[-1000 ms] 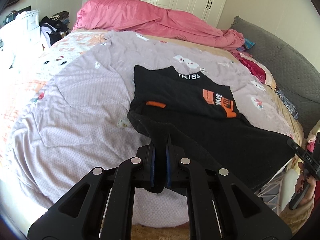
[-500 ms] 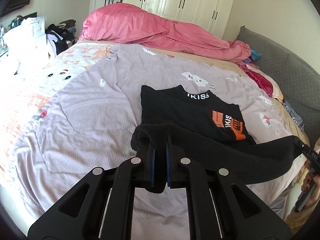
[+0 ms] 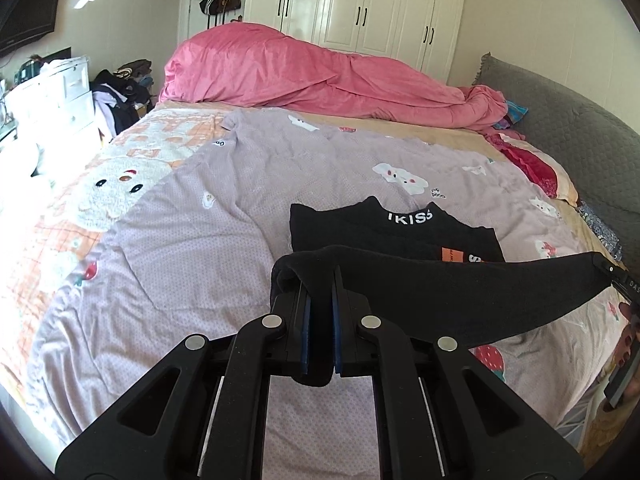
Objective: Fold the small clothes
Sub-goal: 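Lift the hem with both tools and fold it over toward the collar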
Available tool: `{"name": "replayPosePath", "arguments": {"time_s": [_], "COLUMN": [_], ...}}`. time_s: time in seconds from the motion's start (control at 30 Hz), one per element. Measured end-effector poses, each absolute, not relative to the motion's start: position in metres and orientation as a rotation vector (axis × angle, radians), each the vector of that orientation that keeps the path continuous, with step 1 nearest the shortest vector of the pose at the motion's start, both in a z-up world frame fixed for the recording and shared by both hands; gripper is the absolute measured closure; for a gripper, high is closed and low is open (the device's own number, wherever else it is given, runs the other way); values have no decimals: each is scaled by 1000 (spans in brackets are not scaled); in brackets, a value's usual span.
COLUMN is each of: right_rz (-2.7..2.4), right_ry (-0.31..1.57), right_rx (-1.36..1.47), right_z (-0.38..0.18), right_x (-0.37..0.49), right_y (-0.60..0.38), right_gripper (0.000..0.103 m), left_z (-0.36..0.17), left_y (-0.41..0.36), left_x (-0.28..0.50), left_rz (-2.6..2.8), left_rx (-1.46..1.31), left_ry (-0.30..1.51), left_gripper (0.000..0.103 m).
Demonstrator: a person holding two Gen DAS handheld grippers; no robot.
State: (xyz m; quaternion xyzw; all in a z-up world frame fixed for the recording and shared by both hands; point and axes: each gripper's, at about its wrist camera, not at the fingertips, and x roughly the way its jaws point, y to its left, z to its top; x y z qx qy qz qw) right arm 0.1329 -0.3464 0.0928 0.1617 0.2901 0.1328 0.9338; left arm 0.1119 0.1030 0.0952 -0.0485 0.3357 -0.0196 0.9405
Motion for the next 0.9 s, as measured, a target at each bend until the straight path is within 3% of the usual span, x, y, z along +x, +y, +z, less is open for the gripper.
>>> {"name": "replayPosePath", "arguments": {"time_s": [0.57, 0.9], "right_rz": [238, 208], "right_ry": [588, 623], "right_rx": [296, 299], "right_z": [91, 74], "right_x": [174, 221], "right_y": [-337, -331], "right_gripper": [96, 96], "left_z": [90, 62], "left_y": [105, 109], "left_x": [159, 205], "left_rz": [-10, 30], "left_rx": [-116, -103], "left_ry": [676, 716], "left_gripper": [100, 100]}}
